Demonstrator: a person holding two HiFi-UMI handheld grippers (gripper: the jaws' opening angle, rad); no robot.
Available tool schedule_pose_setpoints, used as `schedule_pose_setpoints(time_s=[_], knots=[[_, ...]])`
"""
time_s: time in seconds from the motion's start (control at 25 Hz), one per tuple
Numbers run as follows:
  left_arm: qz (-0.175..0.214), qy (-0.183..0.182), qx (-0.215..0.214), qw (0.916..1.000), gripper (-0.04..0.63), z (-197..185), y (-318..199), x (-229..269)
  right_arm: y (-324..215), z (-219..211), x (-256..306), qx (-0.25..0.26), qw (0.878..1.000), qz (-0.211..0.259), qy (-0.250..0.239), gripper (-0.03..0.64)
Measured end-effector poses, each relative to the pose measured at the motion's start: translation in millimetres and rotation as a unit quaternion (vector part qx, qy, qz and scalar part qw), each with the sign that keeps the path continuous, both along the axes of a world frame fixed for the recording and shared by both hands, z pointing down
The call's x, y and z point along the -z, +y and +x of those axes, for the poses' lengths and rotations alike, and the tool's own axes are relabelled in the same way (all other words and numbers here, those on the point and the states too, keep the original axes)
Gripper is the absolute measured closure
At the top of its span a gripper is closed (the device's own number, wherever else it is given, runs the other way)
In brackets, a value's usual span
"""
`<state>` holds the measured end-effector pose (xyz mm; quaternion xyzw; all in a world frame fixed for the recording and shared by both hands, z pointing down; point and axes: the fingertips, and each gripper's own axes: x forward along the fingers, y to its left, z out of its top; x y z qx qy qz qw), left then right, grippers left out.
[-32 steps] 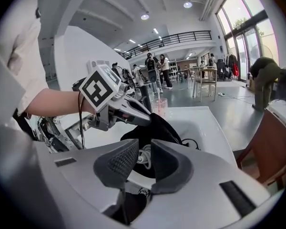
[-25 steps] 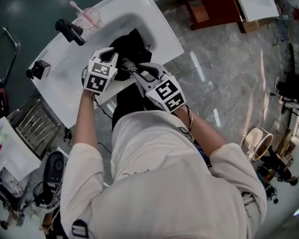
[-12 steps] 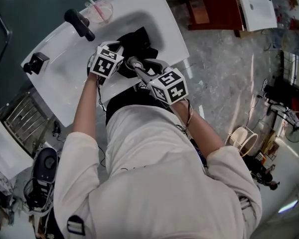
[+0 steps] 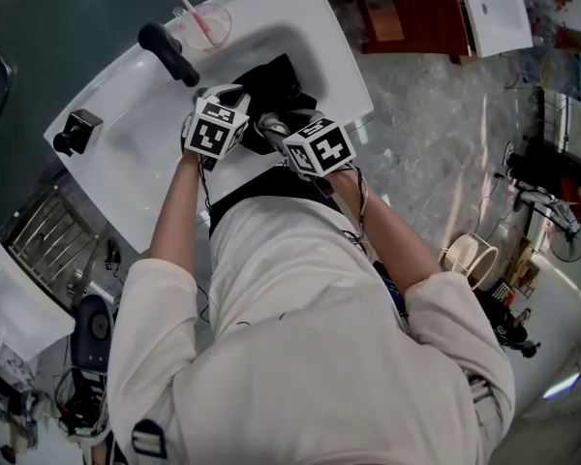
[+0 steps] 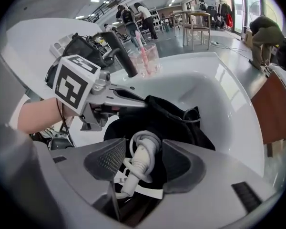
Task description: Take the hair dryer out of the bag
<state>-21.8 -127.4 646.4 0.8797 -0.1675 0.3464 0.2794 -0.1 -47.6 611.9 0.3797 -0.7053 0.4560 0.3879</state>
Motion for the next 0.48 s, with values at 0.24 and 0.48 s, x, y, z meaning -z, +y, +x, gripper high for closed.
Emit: schedule_pose_setpoints(time_s=[0.24,0.48], knots=[[-0.006,0.019,-0.002,0.9998,0.554,0,3,8,1,-1,-21,-0.015,0.998,-0.056,0.0,0.291],[-0.009,0.032,-0.013,0.9994,0.552,-7,8,9,-1,-5,-30,-0.036,0.992,-0.111,-0.038,0.335]])
